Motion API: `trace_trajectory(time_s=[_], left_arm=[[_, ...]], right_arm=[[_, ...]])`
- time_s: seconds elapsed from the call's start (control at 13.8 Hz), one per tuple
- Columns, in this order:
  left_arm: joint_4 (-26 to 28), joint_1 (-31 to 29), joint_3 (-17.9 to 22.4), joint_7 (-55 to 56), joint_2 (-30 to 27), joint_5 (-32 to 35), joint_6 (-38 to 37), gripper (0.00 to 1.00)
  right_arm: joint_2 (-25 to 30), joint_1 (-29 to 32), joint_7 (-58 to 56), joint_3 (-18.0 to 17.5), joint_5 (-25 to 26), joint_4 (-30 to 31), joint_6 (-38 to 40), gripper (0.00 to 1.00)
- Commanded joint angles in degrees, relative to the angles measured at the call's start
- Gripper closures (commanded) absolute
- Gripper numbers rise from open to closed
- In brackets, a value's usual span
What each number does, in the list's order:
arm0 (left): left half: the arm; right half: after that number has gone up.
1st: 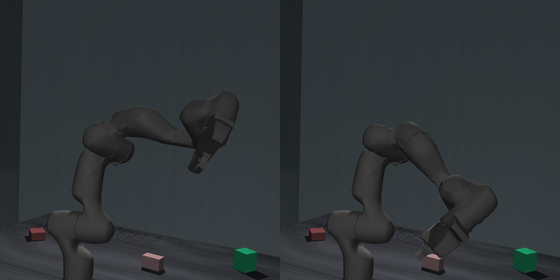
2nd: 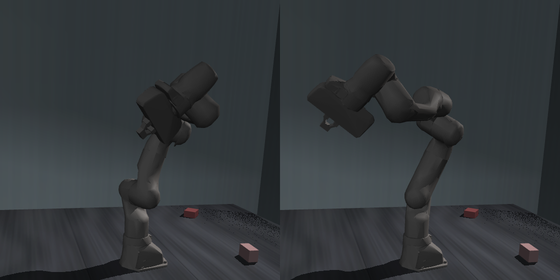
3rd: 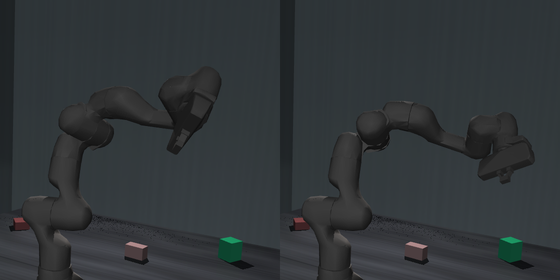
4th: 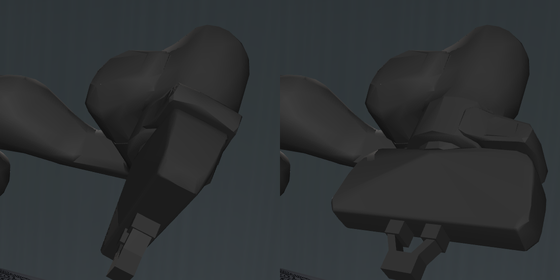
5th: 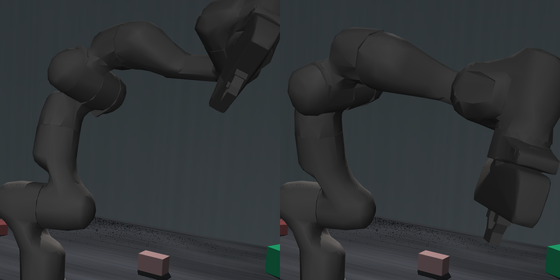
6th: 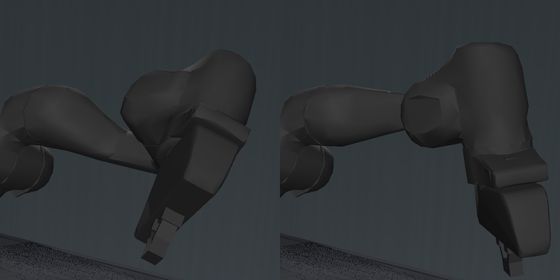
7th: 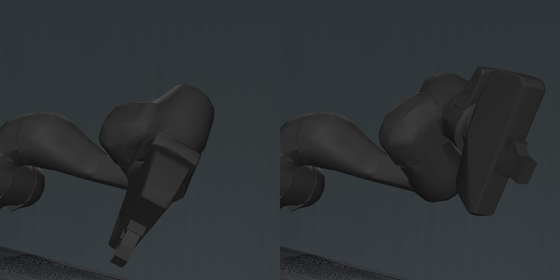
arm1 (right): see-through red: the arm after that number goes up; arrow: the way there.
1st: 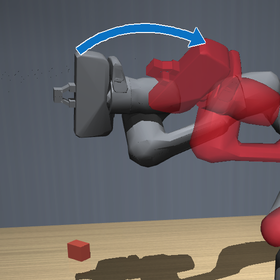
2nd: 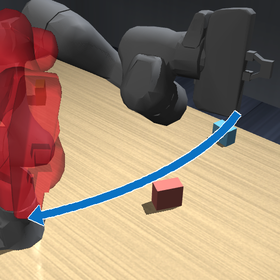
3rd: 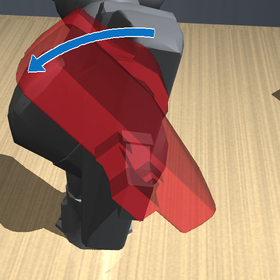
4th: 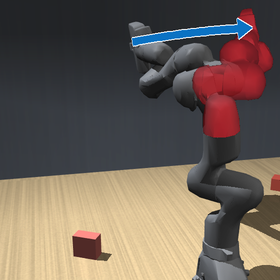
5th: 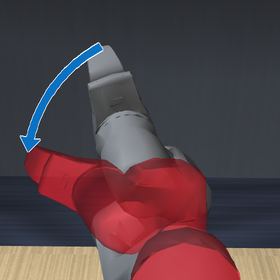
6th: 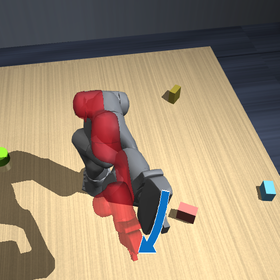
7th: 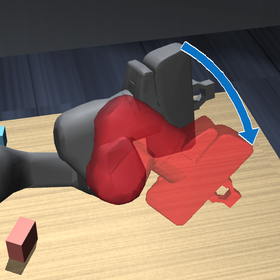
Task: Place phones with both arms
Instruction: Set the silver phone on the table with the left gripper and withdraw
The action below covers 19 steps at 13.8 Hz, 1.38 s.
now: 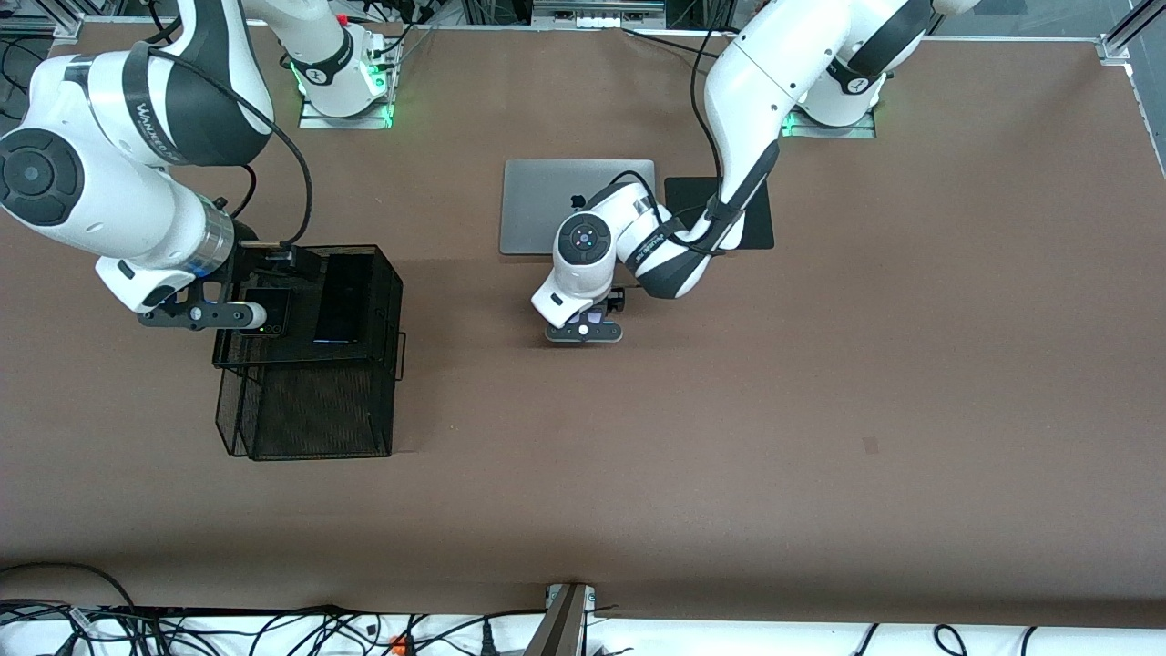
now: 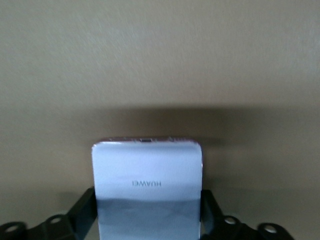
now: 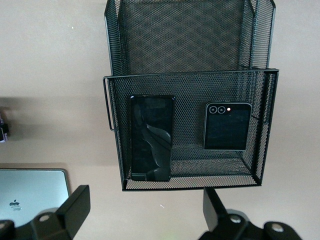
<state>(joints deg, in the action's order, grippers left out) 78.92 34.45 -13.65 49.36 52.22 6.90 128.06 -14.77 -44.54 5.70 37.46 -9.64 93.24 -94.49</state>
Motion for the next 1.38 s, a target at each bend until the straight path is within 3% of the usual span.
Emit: trace_trajectory(time_s=[0.0,0.29,0.58,0.73,0.87,1.09,1.31], left_arm=[[-0.60,-0.60,0.47,0.92,-3.87,1.27,-4.63,0.00],[-1.31,-7.70,0.12,-5.30,-14.93,0.57,-18.18,0.00],[-1.48,-16.76,0.20,-13.65,-25.13,1.27,-28.98,0.00],[-1.48,-22.81,0.12,-23.03,-29.00,0.66,-33.04,0.00],[-1.48,-28.53,-0.15,-31.48,-31.82,1.00,-36.02,0.00],[-0.35,-31.27,1.70,-36.43,-37.35,0.48,-38.06,0.00],[6.23,-34.87,2.83,-37.57,-43.94,0.39,-36.49,0.00]], right_arm=[[-0.26,0.24,0.19,0.16,-0.12,-0.78,0.53,0.00],[-2.09,-0.89,2.28,-0.45,-0.30,-0.87,-2.18,0.00],[-7.19,-7.74,15.44,-3.61,-1.26,-0.87,-10.17,0.00],[-11.40,-10.73,19.68,-7.46,-1.26,-2.43,-14.74,0.00],[-17.62,-11.10,28.27,-12.73,-1.35,-9.61,-17.13,0.00],[-28.18,-11.36,36.99,-19.77,-1.26,-22.11,-17.66,0.00],[-31.62,-11.62,38.86,-23.03,-1.35,-22.40,-22.13,0.00]])
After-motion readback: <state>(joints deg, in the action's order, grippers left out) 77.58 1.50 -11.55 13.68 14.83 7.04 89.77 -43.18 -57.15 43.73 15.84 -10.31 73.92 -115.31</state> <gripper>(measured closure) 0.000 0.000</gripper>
